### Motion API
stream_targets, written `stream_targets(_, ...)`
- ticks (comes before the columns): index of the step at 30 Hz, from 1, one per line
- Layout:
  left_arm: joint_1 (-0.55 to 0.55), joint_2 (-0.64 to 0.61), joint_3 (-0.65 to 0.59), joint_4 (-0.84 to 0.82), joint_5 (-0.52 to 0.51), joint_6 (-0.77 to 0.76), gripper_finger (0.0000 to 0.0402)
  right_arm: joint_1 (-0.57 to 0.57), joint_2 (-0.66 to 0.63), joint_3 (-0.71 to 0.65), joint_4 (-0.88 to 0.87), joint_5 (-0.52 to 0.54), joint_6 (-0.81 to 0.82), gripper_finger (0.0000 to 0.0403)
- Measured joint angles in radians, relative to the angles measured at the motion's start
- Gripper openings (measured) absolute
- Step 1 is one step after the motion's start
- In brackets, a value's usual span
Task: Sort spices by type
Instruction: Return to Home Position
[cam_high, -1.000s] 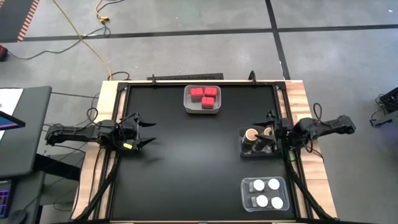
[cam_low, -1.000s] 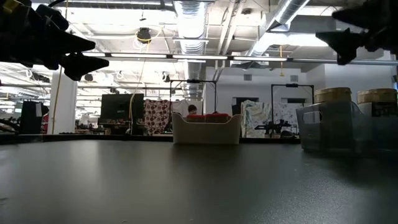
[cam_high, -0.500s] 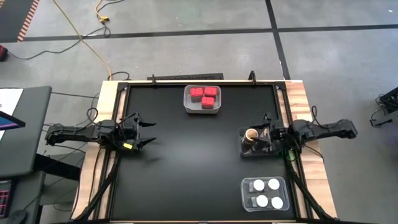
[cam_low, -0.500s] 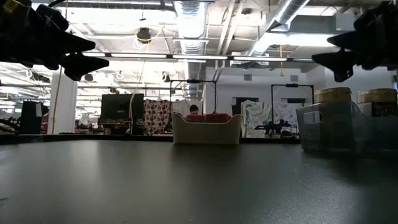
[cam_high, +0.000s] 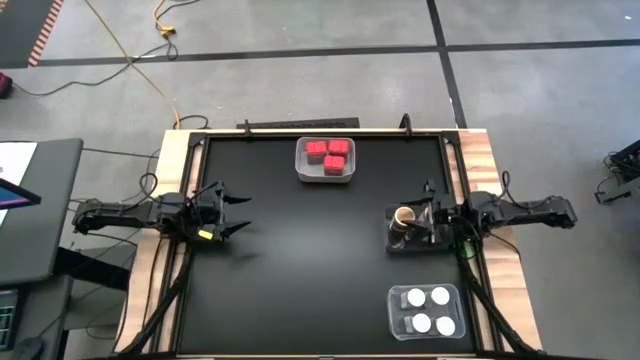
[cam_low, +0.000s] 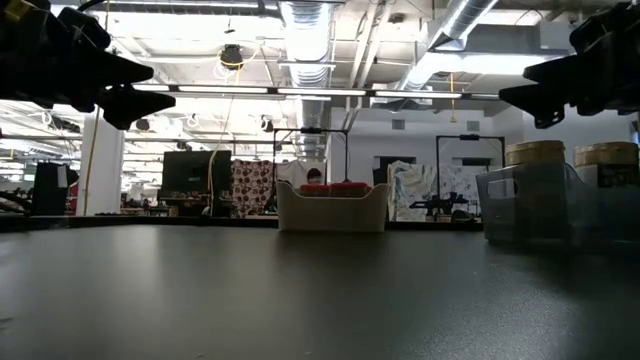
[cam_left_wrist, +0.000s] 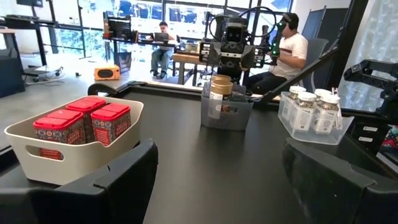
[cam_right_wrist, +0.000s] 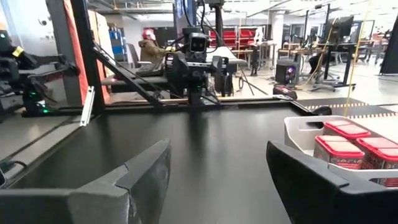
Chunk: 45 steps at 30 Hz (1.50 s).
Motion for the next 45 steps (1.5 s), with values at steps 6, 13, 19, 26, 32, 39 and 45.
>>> stream_targets(6, 0.000, 0.000, 0.000, 0.000, 0.000, 0.000, 0.0327, 0.001, 0.000, 0.000, -0.001, 0.000, 0.014, 0.0291)
stream_targets(13, 0.000, 0.000, 0.000, 0.000, 0.000, 0.000, 0.0327, 0.001, 0.000, -0.001, -0.003, 0.000, 0.014, 0.0291)
stream_targets(19, 0.000, 0.000, 0.000, 0.000, 0.000, 0.000, 0.0327, 0.001, 0.000, -0.001, -0.005, 0.000, 0.012, 0.0291)
stream_targets(26, 0.000, 0.000, 0.000, 0.000, 0.000, 0.000, 0.0327, 0.001, 0.000, -0.002, -0.005, 0.001, 0.012, 0.0291)
stream_targets(32, 0.000, 0.000, 0.000, 0.000, 0.000, 0.000, 0.0327, 0.001, 0.000, -0.002, -0.005, 0.001, 0.013, 0.0291)
stream_targets(39, 0.000, 0.000, 0.000, 0.000, 0.000, 0.000, 0.0327, 0.001, 0.000, -0.002, -0.005, 0.002, 0.013, 0.0291)
stream_targets(45, 0.000, 0.000, 0.000, 0.000, 0.000, 0.000, 0.0327, 0.001, 0.000, -0.002, -0.005, 0.004, 0.013, 0.0291)
